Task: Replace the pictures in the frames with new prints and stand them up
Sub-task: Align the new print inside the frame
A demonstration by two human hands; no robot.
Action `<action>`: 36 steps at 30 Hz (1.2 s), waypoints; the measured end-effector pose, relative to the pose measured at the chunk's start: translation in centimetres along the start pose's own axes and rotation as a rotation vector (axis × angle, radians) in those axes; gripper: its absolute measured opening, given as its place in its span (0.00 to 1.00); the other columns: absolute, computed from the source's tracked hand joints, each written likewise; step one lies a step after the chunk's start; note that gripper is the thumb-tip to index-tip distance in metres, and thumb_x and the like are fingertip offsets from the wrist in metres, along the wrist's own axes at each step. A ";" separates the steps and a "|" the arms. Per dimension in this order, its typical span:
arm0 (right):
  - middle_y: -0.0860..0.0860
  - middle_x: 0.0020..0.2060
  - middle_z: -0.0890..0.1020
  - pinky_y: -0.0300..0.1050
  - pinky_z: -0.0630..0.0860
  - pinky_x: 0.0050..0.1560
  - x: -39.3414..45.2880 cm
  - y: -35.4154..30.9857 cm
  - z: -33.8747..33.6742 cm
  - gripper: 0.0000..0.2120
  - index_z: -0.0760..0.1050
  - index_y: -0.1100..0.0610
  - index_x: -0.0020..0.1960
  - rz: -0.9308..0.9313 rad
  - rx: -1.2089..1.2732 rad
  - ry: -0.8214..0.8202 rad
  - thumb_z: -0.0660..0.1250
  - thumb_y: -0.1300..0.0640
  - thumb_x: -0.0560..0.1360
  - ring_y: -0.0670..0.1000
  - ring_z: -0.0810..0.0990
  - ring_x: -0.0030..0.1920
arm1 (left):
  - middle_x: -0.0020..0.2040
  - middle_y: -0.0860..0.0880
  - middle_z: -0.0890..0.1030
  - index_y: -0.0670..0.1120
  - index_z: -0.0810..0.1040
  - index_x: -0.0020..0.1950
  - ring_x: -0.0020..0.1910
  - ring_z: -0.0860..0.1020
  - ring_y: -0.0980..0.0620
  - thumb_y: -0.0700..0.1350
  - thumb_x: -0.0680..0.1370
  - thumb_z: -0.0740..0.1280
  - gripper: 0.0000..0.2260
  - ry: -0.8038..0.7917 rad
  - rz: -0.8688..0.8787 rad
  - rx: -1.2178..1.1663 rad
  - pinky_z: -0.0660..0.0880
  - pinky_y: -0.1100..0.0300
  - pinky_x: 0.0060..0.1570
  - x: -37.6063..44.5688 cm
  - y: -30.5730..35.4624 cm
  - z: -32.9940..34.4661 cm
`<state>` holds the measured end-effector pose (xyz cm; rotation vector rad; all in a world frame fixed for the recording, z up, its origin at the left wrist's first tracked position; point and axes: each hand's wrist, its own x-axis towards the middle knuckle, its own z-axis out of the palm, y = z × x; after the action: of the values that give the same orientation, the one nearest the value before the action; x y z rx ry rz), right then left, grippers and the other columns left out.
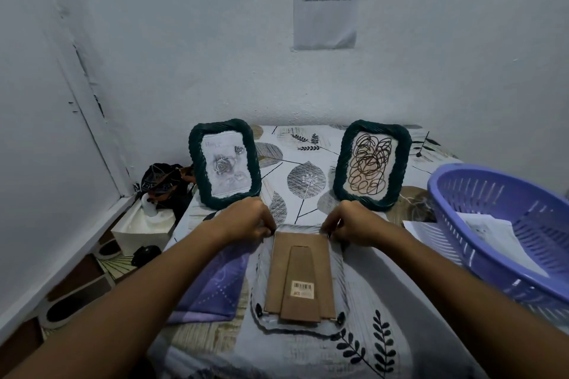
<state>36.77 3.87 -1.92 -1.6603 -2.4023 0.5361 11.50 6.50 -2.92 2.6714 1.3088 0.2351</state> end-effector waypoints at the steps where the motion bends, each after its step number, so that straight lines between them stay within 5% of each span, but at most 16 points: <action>1: 0.52 0.46 0.86 0.35 0.76 0.42 0.2 0.2 0.0 0.13 0.84 0.57 0.53 0.001 -0.002 -0.008 0.72 0.66 0.70 0.44 0.81 0.42 | 0.45 0.51 0.85 0.49 0.86 0.50 0.46 0.79 0.53 0.43 0.71 0.74 0.08 -0.020 0.014 -0.020 0.75 0.59 0.48 0.3 -0.2 -0.1; 5: 0.51 0.44 0.86 0.42 0.80 0.48 0.9 0.8 -0.5 0.12 0.84 0.55 0.51 -0.027 -0.017 -0.072 0.74 0.64 0.68 0.46 0.84 0.43 | 0.46 0.51 0.85 0.49 0.86 0.50 0.44 0.81 0.54 0.42 0.71 0.75 0.09 -0.084 0.079 -0.034 0.75 0.61 0.47 1.0 -0.6 -0.4; 10: 0.50 0.45 0.86 0.38 0.79 0.49 1.2 0.8 -1.0 0.12 0.84 0.56 0.52 -0.059 -0.011 -0.111 0.73 0.65 0.69 0.45 0.83 0.45 | 0.45 0.53 0.85 0.51 0.86 0.51 0.41 0.76 0.63 0.45 0.71 0.75 0.09 -0.086 0.093 -0.010 0.72 0.66 0.45 1.4 -0.7 -0.6; 18: 0.49 0.44 0.86 0.37 0.78 0.50 1.1 1.5 -0.8 0.10 0.84 0.56 0.51 -0.083 0.044 -0.093 0.74 0.63 0.70 0.45 0.83 0.44 | 0.45 0.51 0.85 0.50 0.86 0.51 0.45 0.80 0.54 0.45 0.72 0.74 0.08 -0.039 0.080 -0.032 0.69 0.65 0.43 0.9 -1.0 -0.3; 24: 0.50 0.43 0.86 0.25 0.73 0.43 0.9 1.9 -0.5 0.09 0.84 0.57 0.50 -0.110 0.089 -0.059 0.74 0.62 0.70 0.41 0.82 0.42 | 0.46 0.51 0.85 0.51 0.86 0.50 0.45 0.80 0.52 0.47 0.72 0.74 0.08 -0.012 0.094 -0.019 0.73 0.61 0.44 0.8 -1.2 0.0; 31: 0.50 0.41 0.86 0.32 0.77 0.44 0.8 2.3 0.1 0.08 0.85 0.58 0.47 -0.143 0.135 0.006 0.75 0.59 0.69 0.42 0.82 0.39 | 0.45 0.51 0.85 0.50 0.86 0.49 0.45 0.80 0.52 0.47 0.72 0.74 0.07 0.019 0.103 -0.040 0.74 0.58 0.46 0.6 -1.3 0.4; 36: 0.47 0.36 0.85 0.33 0.76 0.38 1.1 2.6 1.1 0.06 0.85 0.57 0.44 -0.101 0.167 0.066 0.76 0.55 0.69 0.38 0.79 0.34 | 0.43 0.51 0.85 0.48 0.86 0.47 0.39 0.78 0.59 0.46 0.71 0.75 0.06 0.065 0.055 -0.146 0.69 0.72 0.40 0.3 -1.1 0.6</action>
<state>38.29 5.55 -3.98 -1.4572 -2.3102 0.6364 11.00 7.37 -3.70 2.5991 1.1875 0.4112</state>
